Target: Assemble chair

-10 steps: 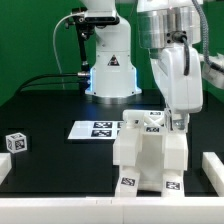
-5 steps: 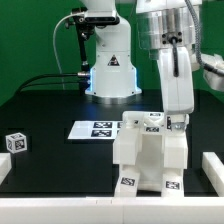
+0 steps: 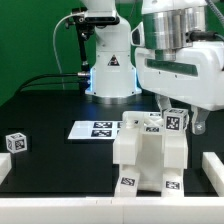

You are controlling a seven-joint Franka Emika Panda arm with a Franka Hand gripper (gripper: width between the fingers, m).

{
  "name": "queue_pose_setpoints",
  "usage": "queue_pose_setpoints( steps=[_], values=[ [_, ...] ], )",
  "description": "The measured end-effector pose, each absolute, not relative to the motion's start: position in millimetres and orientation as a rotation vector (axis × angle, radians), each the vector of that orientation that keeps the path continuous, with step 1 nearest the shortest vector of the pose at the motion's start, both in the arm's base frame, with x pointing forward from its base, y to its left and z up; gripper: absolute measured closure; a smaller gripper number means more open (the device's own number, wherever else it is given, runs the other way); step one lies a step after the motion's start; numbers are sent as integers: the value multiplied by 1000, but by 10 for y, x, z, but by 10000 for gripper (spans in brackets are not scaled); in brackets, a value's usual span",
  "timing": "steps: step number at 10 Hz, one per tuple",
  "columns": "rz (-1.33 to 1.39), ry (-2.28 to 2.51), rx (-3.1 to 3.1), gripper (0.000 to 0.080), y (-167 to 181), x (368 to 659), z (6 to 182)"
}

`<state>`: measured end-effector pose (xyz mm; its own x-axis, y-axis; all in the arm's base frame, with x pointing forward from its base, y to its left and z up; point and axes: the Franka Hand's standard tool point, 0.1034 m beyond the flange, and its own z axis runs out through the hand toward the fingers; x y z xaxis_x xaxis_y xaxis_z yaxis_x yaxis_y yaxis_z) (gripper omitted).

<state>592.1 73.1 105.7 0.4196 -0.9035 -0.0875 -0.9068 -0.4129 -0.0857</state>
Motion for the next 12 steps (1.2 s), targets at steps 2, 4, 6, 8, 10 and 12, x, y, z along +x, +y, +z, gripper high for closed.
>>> queue_pose_setpoints(
  steps=[2, 4, 6, 8, 10, 12],
  values=[
    [31, 1469, -2642, 150, 722, 5922, 1059],
    [-14, 1162, -2829, 150, 646, 5987, 1136],
    [-13, 1216, -2812, 318, 652, 5981, 1122],
    [-7, 1249, -2797, 458, 654, 5975, 1117],
    [13, 1517, -2655, 518, 658, 5971, 1109],
    [31, 1747, -2500, 518, 652, 5966, 1111]
  ],
)
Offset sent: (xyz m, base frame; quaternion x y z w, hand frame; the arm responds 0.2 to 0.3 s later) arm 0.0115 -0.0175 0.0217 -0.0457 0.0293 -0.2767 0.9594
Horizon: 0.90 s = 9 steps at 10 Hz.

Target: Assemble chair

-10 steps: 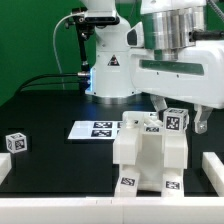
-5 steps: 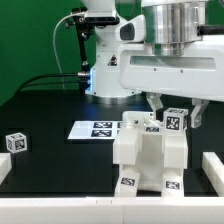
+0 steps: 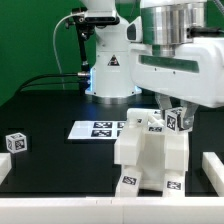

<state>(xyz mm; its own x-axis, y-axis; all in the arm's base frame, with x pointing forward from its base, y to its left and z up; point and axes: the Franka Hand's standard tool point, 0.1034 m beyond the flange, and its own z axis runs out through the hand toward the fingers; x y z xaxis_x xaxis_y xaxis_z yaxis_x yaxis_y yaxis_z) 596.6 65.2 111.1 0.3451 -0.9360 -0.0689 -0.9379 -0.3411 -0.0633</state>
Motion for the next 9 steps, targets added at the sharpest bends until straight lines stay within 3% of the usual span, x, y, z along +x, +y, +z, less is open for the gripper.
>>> queue_pose_setpoints(
  steps=[9],
  values=[
    [94, 2505, -1715, 517, 746, 5968, 1126]
  ],
)
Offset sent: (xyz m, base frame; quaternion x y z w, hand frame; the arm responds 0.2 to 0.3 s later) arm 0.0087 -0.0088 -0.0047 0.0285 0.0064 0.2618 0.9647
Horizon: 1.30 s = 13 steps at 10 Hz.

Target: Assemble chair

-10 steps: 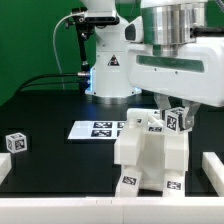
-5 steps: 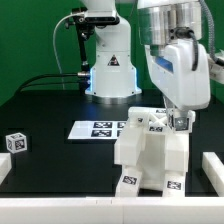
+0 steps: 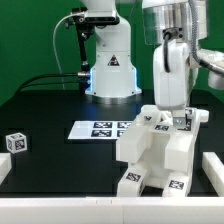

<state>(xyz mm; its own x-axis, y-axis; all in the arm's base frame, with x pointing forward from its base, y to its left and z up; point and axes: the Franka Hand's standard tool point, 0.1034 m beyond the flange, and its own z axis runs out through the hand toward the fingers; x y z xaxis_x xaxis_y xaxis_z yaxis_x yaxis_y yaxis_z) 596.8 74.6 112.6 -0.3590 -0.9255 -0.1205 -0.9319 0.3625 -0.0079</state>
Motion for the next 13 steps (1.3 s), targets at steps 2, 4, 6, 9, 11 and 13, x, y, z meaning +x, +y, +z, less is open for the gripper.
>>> queue_pose_setpoints(
  steps=[2, 4, 6, 9, 11, 13],
  values=[
    [96, 2568, -1619, 517, 780, 5972, 1128],
    [102, 2602, -1566, 517, 814, 5969, 1121],
    [128, 2623, -1513, 517, 871, 5959, 1101],
    [136, 2598, -1540, 517, 901, 5958, 1099],
    [136, 2594, -1550, 517, 901, 5955, 1091],
    [136, 2594, -1553, 326, 900, 5952, 1083]
  ],
)
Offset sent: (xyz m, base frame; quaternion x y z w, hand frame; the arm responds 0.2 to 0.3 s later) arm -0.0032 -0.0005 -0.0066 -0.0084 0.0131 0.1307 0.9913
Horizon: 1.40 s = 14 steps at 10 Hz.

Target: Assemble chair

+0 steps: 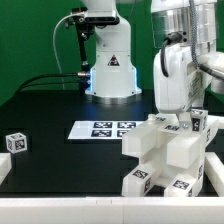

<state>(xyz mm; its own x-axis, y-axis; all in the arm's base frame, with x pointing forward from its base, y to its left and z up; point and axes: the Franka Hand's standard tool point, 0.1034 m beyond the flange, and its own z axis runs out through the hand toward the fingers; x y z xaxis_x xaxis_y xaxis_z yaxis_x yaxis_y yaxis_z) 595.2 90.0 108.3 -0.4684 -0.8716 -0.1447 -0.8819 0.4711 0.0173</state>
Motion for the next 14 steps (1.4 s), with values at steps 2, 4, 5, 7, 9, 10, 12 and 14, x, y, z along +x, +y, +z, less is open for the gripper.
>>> queue_pose_setpoints(
  steps=[2, 4, 5, 7, 9, 10, 12, 14],
  values=[
    [135, 2587, -1564, 160, 897, 5952, 1082],
    [125, 2519, -1639, 152, 846, 5969, 1193],
    [118, 2486, -1660, 151, 808, 5963, 1295],
    [93, 2421, -1713, 151, 655, 5985, 1457],
    [93, 2422, -1717, 151, 660, 5983, 1440],
    [93, 2422, -1718, 151, 662, 5982, 1439],
    [93, 2423, -1719, 151, 664, 5979, 1427],
    [89, 2392, -1764, 151, 656, 5973, 1417]
  ],
)
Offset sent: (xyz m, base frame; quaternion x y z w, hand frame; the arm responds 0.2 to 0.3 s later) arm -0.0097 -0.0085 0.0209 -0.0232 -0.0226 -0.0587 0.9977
